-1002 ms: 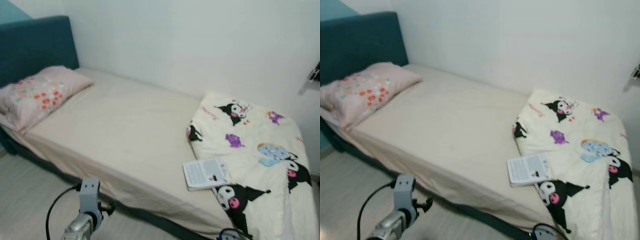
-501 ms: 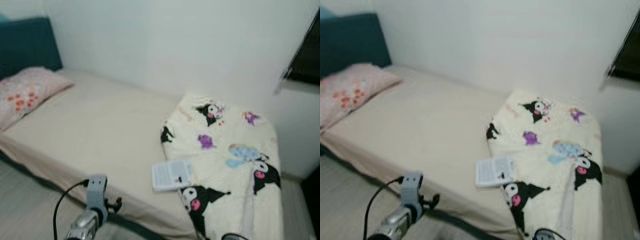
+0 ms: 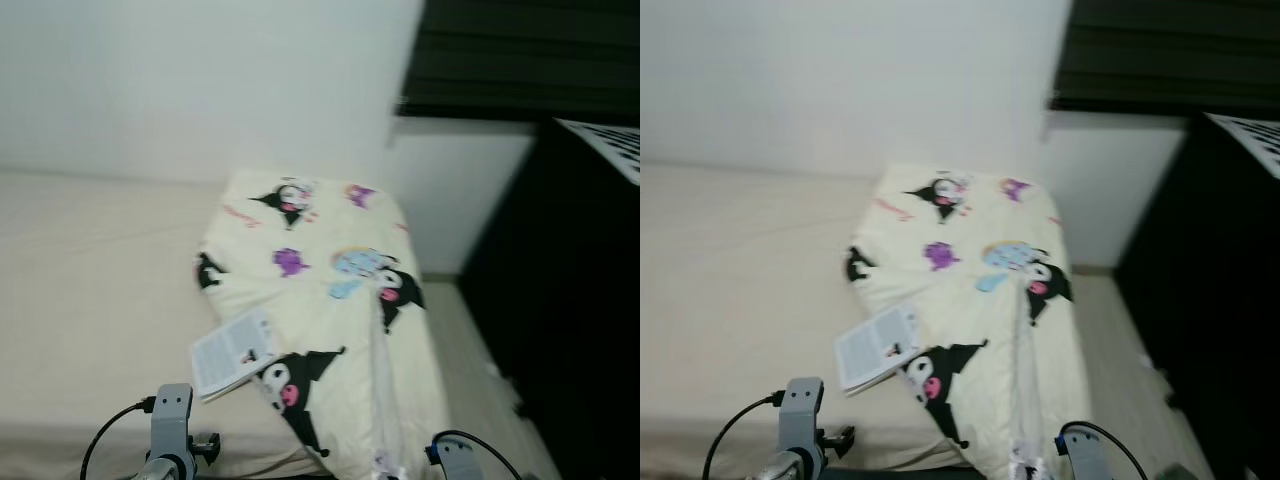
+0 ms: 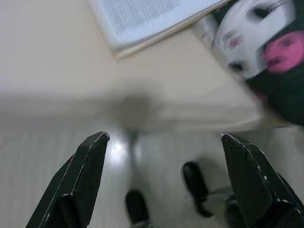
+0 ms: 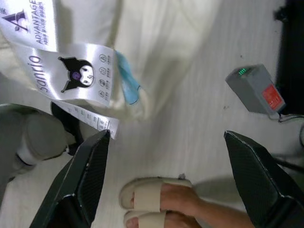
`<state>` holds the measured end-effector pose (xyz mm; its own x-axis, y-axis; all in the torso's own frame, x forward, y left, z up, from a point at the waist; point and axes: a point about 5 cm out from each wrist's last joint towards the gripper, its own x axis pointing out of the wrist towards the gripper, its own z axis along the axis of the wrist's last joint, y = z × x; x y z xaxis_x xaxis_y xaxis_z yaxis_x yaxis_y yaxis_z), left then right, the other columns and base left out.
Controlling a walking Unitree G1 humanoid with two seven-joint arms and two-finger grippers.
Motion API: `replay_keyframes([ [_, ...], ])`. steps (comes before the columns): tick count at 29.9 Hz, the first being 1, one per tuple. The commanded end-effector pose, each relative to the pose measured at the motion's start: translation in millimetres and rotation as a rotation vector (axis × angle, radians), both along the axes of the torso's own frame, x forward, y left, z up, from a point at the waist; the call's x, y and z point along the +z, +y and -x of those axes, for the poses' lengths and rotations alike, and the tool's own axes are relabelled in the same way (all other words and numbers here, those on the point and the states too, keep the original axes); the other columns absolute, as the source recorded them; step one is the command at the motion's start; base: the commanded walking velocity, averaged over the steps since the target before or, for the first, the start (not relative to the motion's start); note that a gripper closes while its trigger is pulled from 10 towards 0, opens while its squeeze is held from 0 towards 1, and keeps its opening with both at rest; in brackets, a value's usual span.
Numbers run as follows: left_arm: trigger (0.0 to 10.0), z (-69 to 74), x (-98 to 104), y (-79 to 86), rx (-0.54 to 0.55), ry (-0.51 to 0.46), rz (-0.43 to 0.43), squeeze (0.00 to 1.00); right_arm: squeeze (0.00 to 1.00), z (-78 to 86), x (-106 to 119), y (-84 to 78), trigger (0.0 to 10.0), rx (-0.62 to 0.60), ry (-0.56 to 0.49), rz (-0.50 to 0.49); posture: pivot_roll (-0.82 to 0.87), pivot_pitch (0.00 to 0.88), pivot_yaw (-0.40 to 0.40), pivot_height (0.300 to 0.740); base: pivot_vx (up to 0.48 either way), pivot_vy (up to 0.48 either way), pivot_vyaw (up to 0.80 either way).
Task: Clean up the room
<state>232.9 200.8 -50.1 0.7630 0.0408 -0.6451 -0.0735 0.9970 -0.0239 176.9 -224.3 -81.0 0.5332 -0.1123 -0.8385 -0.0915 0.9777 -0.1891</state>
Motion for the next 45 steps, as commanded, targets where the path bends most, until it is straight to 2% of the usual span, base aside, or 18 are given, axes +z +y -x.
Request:
replay_keyframes([
  [1,10.0,4.6,-1.4,7.9,0.023,0.005,-0.017,0.0,0.0,-12.0,5.2,4.6,10.0,0.011,-0.049,-0.014,-0.06,0.0,-0.064,0.735,0.0,0.0,0.0],
  [4,10.0,-8.5,8.6,6.4,0.021,-0.067,-0.001,0.0,0.0,-17.1,7.8,6.0,10.0,0.01,-0.072,-0.023,-0.06,0.0,-0.061,0.735,0.0,0.0,0.0],
  [5,10.0,-8.5,8.6,6.4,0.021,-0.067,-0.001,0.0,0.0,-17.1,7.8,6.0,10.0,0.01,-0.072,-0.023,-0.06,0.0,-0.061,0.735,0.0,0.0,0.0],
  [8,10.0,-31.5,27.7,-0.2,-0.013,-0.184,0.026,0.0,0.0,-27.2,13.3,8.6,10.0,0.025,-0.117,-0.035,-0.06,0.0,-0.057,0.735,0.345,0.0,0.0],
  [13,10.0,-42.6,37.9,-4.0,-0.04,-0.239,0.031,0.0,0.0,-32.7,16.4,9.9,10.0,0.023,-0.14,-0.045,-0.06,0.0,-0.054,0.735,0.368,0.0,0.0],
  [14,10.0,-50.4,45.5,-7.3,-0.065,-0.277,0.036,0.0,0.0,-35.0,17.5,10.9,10.0,0.022,-0.146,-0.05,-0.06,0.0,-0.053,0.735,0.371,0.0,0.0],
  [17,10.0,-55.0,49.7,-12.3,-0.087,-0.297,0.069,0.0,0.0,-35.4,17.2,13.1,10.0,0.027,-0.143,-0.06,-0.06,0.0,-0.056,0.735,0.2,0.0,-0.77],
  [20,10.0,-55.8,50.3,-13.5,-0.092,-0.3,0.077,0.0,0.0,-35.7,17.4,13.4,10.0,0.03,-0.144,-0.058,-0.06,0.0,-0.056,0.735,0.0,0.0,-0.77],
  [23,10.0,-56.5,52.2,-18.4,-0.153,-0.32,0.062,0.0,0.0,-35.7,17.1,14.6,10.0,0.027,-0.144,-0.065,-0.06,0.0,-0.059,0.735,0.0,0.0,0.0],
  [24,10.0,-54.6,52.5,-25.4,-0.281,-0.332,0.01,0.0,0.0,-35.9,16.9,15.6,10.0,0.018,-0.141,-0.077,-0.06,0.0,-0.059,0.735,0.0,0.0,0.0],
  [25,10.0,-54.6,52.5,-25.4,-0.281,-0.332,0.01,0.0,0.0,-35.9,16.9,15.6,10.0,0.018,-0.141,-0.077,-0.06,0.0,-0.059,0.735,0.0,0.0,0.0],
  [29,10.0,-50.0,51.5,-32.3,-0.483,-0.326,-0.09,0.0,0.0,-38.8,18.9,12.5,10.0,-0.007,-0.142,-0.086,-0.06,0.002,-0.057,0.735,0.0,0.0,0.0],
  [34,10.0,-45.3,47.9,-28.5,-0.63,-0.286,-0.239,0.0,0.0,-41.1,21.1,6.0,10.0,-0.035,-0.13,-0.076,-0.06,0.004,-0.054,0.725,0.0,0.0,0.0],
  [36,10.0,-43.6,46.7,-26.8,-0.662,-0.275,-0.27,0.0,0.0,-42.3,22.1,4.1,10.0,-0.046,-0.133,-0.075,-0.06,0.003,-0.053,0.715,0.0,0.0,0.0],
  [41,10.0,-41.2,45.2,-25.1,-0.676,-0.263,-0.264,0.0,0.0,-45.8,25.0,0.7,10.0,-0.064,-0.145,-0.074,-0.05,0.003,-0.054,0.695,0.0,0.0,0.0],
  [45,10.0,-42.9,45.0,-27.9,-0.594,-0.258,-0.151,0.0,0.0,-50.9,28.7,-1.2,10.0,-0.075,-0.162,-0.073,-0.06,0.003,-0.053,0.675,0.0,0.0,0.0],
])
